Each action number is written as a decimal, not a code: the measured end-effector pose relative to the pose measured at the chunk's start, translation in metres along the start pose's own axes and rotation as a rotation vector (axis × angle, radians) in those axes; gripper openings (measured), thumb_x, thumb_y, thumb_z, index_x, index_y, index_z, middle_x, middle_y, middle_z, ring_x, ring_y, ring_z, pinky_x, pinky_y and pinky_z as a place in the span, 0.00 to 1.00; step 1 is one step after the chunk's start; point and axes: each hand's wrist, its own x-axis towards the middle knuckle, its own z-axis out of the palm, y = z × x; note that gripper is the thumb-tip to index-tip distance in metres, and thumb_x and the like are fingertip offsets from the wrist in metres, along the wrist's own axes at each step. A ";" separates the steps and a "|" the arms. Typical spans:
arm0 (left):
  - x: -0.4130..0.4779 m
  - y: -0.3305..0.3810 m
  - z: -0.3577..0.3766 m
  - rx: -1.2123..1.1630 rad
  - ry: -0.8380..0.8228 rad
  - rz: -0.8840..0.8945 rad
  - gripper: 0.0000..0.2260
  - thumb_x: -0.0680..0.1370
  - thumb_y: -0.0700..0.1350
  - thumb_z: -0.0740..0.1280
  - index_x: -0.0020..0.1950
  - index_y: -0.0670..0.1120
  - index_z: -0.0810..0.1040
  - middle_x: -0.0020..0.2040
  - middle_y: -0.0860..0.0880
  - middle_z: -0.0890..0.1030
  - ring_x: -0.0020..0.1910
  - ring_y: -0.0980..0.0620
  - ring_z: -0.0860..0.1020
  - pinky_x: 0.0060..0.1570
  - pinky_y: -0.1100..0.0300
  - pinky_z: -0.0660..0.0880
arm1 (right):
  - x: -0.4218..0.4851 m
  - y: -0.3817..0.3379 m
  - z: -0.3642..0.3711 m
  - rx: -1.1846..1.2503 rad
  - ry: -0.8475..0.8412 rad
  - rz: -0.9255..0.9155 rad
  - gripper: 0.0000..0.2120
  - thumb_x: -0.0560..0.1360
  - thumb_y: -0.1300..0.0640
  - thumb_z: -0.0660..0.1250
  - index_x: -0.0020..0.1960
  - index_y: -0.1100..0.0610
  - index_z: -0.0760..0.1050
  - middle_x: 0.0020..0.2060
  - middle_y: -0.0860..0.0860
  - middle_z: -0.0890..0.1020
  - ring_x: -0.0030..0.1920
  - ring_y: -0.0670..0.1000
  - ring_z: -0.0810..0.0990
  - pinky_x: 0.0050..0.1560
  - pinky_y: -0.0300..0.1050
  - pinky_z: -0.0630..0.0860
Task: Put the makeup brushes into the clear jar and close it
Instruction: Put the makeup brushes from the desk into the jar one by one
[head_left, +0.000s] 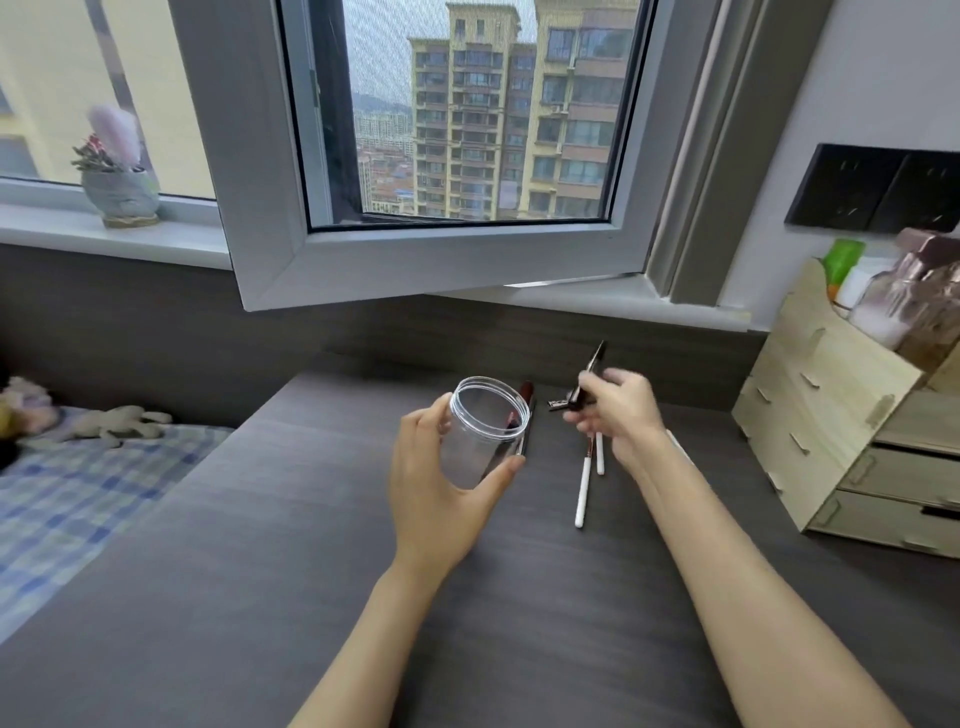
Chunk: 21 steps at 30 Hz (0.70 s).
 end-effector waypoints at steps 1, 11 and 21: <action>-0.001 0.001 0.000 -0.006 -0.007 -0.011 0.30 0.64 0.55 0.75 0.63 0.50 0.71 0.52 0.54 0.73 0.52 0.58 0.73 0.53 0.65 0.71 | -0.014 -0.010 -0.004 0.153 -0.080 -0.085 0.01 0.79 0.64 0.60 0.50 0.61 0.68 0.35 0.57 0.78 0.20 0.46 0.80 0.19 0.34 0.73; -0.009 0.012 0.002 -0.035 -0.165 0.088 0.32 0.65 0.56 0.74 0.66 0.49 0.70 0.56 0.57 0.73 0.56 0.61 0.72 0.55 0.65 0.70 | -0.109 -0.024 -0.009 -0.490 -0.162 -0.642 0.06 0.73 0.53 0.69 0.45 0.55 0.80 0.44 0.47 0.83 0.48 0.46 0.79 0.50 0.42 0.75; -0.011 0.015 0.002 -0.100 -0.178 0.114 0.27 0.68 0.56 0.73 0.63 0.48 0.72 0.56 0.57 0.74 0.55 0.56 0.75 0.53 0.66 0.70 | -0.126 -0.003 -0.011 -0.818 -0.163 -0.755 0.24 0.73 0.40 0.58 0.43 0.57 0.84 0.69 0.47 0.71 0.72 0.47 0.62 0.71 0.50 0.54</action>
